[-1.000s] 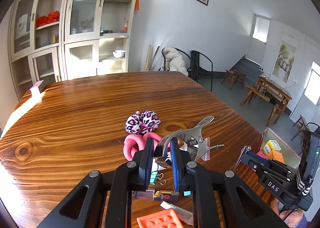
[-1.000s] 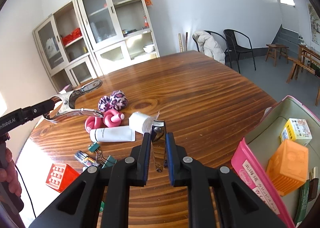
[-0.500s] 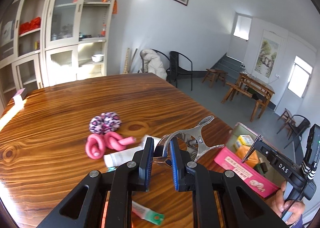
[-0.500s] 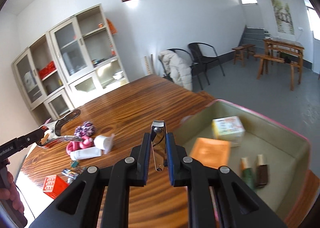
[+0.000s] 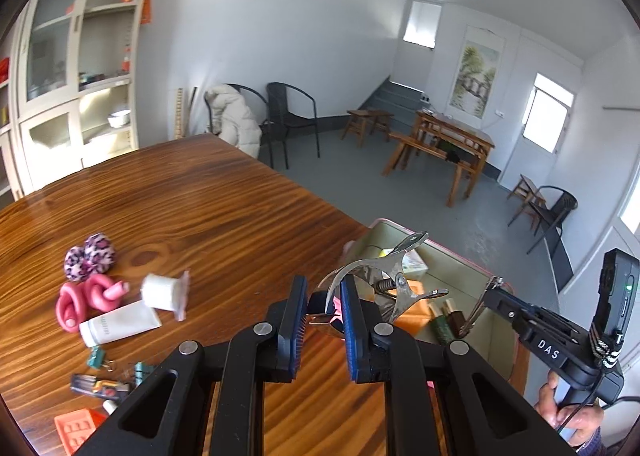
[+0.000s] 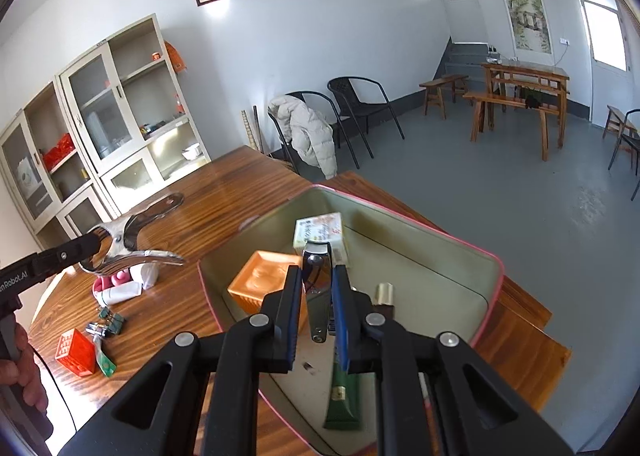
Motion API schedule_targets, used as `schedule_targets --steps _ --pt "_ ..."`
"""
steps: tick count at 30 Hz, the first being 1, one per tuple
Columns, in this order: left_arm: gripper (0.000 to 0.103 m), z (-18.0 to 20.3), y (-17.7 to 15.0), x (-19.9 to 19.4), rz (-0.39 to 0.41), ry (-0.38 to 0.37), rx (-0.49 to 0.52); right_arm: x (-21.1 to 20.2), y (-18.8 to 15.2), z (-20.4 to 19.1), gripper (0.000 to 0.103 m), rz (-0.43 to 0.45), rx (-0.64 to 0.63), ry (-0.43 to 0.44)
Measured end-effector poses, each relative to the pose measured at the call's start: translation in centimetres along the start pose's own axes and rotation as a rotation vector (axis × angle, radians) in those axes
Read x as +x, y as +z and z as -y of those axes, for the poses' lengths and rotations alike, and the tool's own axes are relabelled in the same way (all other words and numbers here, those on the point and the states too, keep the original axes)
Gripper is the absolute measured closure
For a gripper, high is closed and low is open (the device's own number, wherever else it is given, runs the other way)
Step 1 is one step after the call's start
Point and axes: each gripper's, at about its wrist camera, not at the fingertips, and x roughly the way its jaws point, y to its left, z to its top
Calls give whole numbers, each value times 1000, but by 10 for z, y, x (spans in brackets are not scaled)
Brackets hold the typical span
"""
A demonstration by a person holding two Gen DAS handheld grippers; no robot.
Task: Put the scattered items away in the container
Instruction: 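Carry clamp and clipper over the pink tin and open both grippers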
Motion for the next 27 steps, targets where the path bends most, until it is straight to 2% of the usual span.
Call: schedule_targets --steps 12,24,25,27 --pt "85 53 8 42 -67 -70 71 2 -3 30 86 -27 44 3" --pt "85 62 2 85 -167 -63 55 9 -2 41 86 -57 61 -5" --pt "84 61 1 88 -181 -64 48 11 -2 41 86 -63 62 -4" --pt "70 57 0 92 -206 -72 27 14 -2 42 86 -77 64 0"
